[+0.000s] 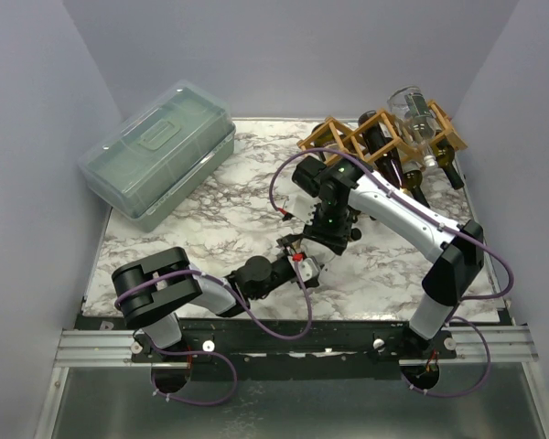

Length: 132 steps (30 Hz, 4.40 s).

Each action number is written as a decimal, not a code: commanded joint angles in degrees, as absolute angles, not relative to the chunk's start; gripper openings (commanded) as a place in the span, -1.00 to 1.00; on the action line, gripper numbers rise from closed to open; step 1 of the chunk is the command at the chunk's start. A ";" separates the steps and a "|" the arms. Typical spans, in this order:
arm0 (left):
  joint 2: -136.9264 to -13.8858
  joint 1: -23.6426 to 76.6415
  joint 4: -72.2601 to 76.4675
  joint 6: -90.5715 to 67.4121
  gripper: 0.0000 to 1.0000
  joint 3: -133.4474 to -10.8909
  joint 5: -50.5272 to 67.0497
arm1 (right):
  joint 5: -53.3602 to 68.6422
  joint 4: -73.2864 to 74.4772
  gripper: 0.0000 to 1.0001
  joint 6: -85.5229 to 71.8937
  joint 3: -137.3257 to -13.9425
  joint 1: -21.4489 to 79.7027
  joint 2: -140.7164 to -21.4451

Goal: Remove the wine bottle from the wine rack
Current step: Place the wine bottle at the center of the board.

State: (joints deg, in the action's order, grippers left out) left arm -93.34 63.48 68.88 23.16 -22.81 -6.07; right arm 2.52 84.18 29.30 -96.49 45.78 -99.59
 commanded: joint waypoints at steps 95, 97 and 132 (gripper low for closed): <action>-89.55 61.96 75.66 -11.69 0.97 -15.09 -7.80 | 39.70 38.56 -1.00 21.62 -69.27 25.62 -71.03; -88.58 61.96 75.64 -11.37 0.97 -13.89 -8.97 | 39.63 38.33 -0.99 21.70 -68.83 25.66 -70.85; -48.16 58.29 32.28 -6.21 0.97 -18.00 -2.83 | 41.77 37.20 -0.99 21.13 -74.09 29.61 -76.10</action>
